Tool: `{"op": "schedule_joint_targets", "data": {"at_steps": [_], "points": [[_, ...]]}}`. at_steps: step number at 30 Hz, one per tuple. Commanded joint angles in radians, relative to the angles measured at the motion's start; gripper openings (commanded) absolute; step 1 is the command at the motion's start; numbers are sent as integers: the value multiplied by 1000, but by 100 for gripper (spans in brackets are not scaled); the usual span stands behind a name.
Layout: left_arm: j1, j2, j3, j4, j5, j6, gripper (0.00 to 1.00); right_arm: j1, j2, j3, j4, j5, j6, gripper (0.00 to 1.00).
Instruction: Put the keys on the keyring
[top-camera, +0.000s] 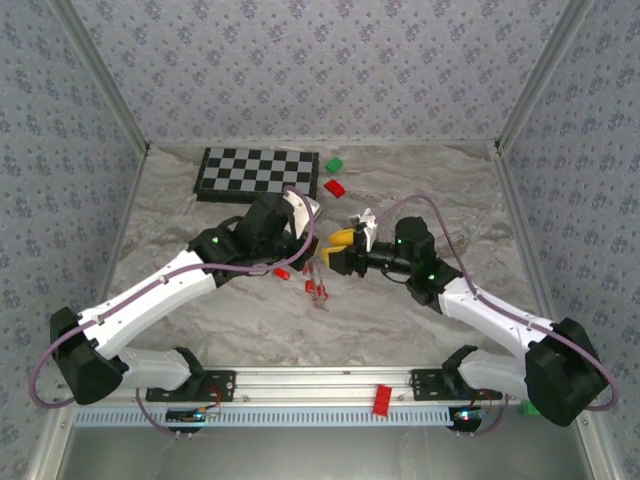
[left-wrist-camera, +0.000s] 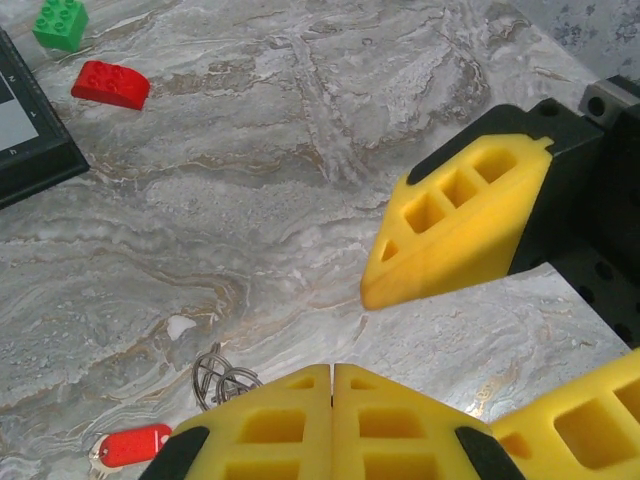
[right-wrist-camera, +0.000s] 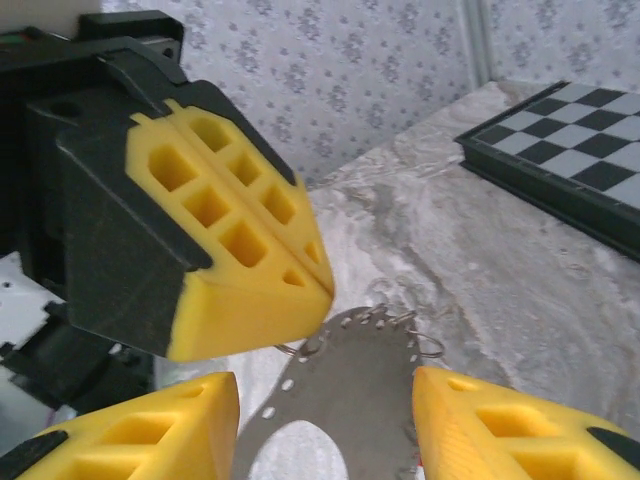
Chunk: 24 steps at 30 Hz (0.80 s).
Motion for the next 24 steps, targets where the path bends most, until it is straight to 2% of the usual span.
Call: {"op": "schedule_joint_targets", "data": {"at_steps": [1,5,11,16,23,24], "points": [[6,-7,57,28,36,-11,0,4,12,31,54,-77,41,50],[6,3,66,20,42,-18,0,13,18,27,44,-31,34,44],[7,2,64,33,50,-36,0,4,56,19,107,-78,79,43],[8,13,78,30,43,-55,0,45,47,26,12,30,-14,43],[8,22,72,53,46,-76,0,78,15,16,-15,144,-76,34],[8,17,64,67,46,-79,0,81,13,14,-20,155,-82,31]]}}
